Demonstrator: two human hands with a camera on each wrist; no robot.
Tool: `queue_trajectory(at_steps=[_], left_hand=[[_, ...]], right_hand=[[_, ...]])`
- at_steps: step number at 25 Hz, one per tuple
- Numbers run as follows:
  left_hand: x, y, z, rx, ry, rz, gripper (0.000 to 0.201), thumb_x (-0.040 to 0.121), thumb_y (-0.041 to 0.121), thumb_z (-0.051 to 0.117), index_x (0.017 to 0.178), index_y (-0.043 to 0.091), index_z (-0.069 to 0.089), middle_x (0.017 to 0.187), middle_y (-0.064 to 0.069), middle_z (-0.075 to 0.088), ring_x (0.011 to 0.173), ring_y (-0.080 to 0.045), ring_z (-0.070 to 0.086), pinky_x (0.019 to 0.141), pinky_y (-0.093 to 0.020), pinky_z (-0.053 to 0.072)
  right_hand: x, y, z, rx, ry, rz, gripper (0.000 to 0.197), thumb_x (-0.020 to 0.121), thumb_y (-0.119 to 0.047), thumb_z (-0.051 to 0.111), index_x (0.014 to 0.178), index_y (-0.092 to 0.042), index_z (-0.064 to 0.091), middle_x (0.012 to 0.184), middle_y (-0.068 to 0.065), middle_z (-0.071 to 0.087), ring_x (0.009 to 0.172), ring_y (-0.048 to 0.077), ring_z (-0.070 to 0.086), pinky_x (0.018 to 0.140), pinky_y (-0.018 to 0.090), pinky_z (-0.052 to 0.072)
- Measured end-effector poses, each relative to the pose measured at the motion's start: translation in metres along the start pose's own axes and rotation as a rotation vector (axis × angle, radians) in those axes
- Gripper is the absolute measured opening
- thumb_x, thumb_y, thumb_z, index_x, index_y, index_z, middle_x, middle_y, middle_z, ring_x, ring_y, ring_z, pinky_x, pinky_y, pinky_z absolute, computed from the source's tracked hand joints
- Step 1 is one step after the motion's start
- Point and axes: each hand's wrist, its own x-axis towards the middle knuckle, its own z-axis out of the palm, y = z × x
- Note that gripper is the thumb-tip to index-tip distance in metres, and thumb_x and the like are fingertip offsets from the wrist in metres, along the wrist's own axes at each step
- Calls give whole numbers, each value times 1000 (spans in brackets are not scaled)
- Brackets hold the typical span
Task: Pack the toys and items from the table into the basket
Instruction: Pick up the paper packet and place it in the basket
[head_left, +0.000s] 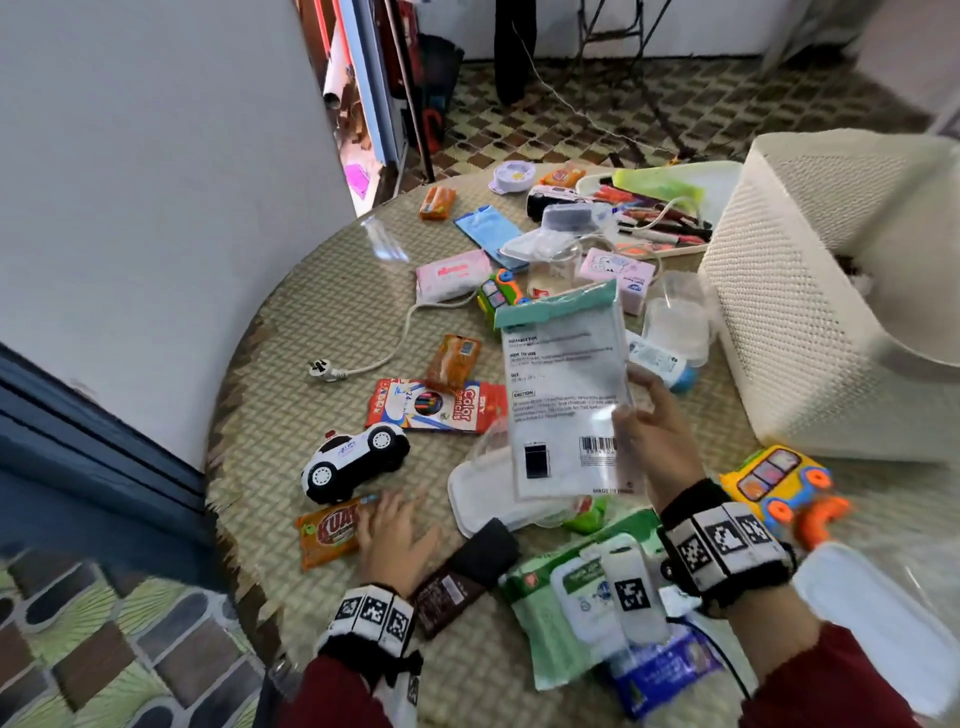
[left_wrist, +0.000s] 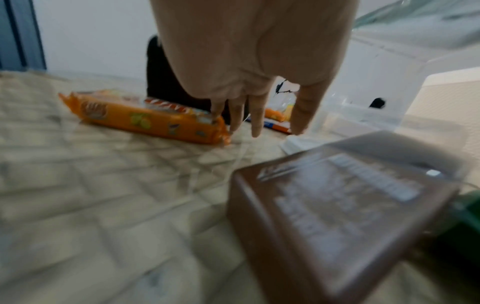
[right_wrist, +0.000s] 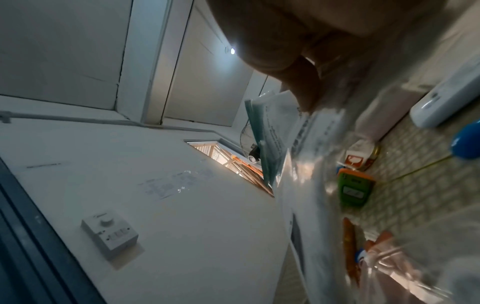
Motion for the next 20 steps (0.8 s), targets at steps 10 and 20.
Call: queue_trajectory(at_steps=[10, 20], left_hand=[[-68, 133, 5, -521, 296, 376, 16, 85, 13, 64, 98, 21, 65, 103, 7, 62, 105, -17, 55, 94, -41, 43], [-155, 314, 89, -648, 159, 554, 16, 85, 5, 64, 95, 17, 66, 89, 1, 66, 79, 0, 58, 69, -5, 40]], right_hand=[[-90, 2, -157, 234, 277, -29, 34, 72, -31, 68, 103, -25, 57, 82, -5, 73, 75, 10, 67, 72, 30, 57], [-167, -9, -366, 190, 527, -31, 31, 91, -18, 54, 121, -17, 53, 101, 4, 64, 94, 28, 61, 85, 57, 51]])
